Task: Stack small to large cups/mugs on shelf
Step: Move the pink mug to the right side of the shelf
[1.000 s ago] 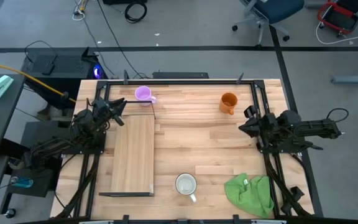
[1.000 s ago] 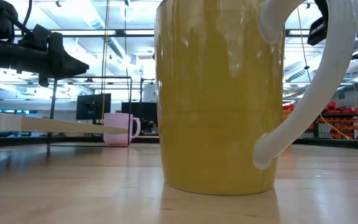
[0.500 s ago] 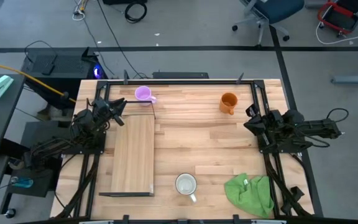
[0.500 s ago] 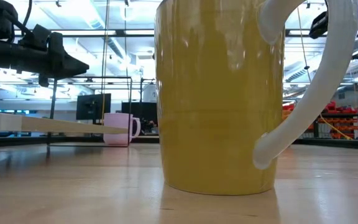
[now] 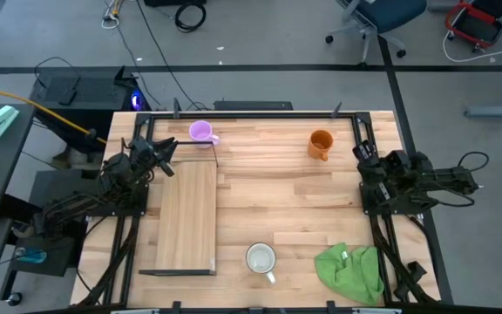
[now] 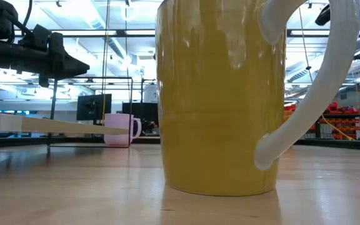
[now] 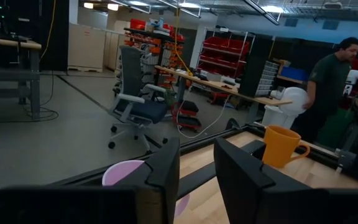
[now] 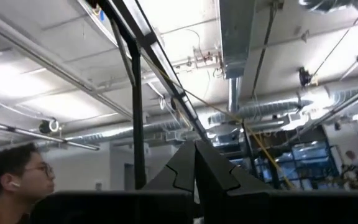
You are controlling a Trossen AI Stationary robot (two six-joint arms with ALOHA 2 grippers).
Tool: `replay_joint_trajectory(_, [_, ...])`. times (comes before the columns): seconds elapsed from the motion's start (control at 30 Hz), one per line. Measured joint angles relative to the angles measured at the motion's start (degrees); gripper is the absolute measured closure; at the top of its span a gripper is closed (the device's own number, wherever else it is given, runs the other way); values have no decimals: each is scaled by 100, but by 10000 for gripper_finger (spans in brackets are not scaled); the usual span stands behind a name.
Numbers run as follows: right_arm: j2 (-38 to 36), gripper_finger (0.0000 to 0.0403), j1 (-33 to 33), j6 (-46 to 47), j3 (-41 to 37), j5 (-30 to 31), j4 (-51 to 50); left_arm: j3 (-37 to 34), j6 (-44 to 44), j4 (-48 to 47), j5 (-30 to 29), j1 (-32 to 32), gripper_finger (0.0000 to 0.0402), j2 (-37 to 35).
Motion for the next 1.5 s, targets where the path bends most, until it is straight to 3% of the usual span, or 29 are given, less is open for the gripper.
replay_joint_trajectory(0.17, [-2, 385, 0, 325, 0, 247, -6, 0, -1, 0, 0, 0, 294, 0])
replay_joint_trajectory(0.53, [-1, 385, 1, 585, 0, 1920, -67, 0, -1, 0, 0, 0, 294, 0])
replay_joint_trajectory(0.9, [28, 385, 1, 587, 0, 3060, -365, 2, 3, 0, 0, 0, 294, 0])
replay_joint_trajectory(1.5, [1149, 385, 0, 1196, 0, 3339, 163, 2, 4, 0, 0, 1, 294, 0])
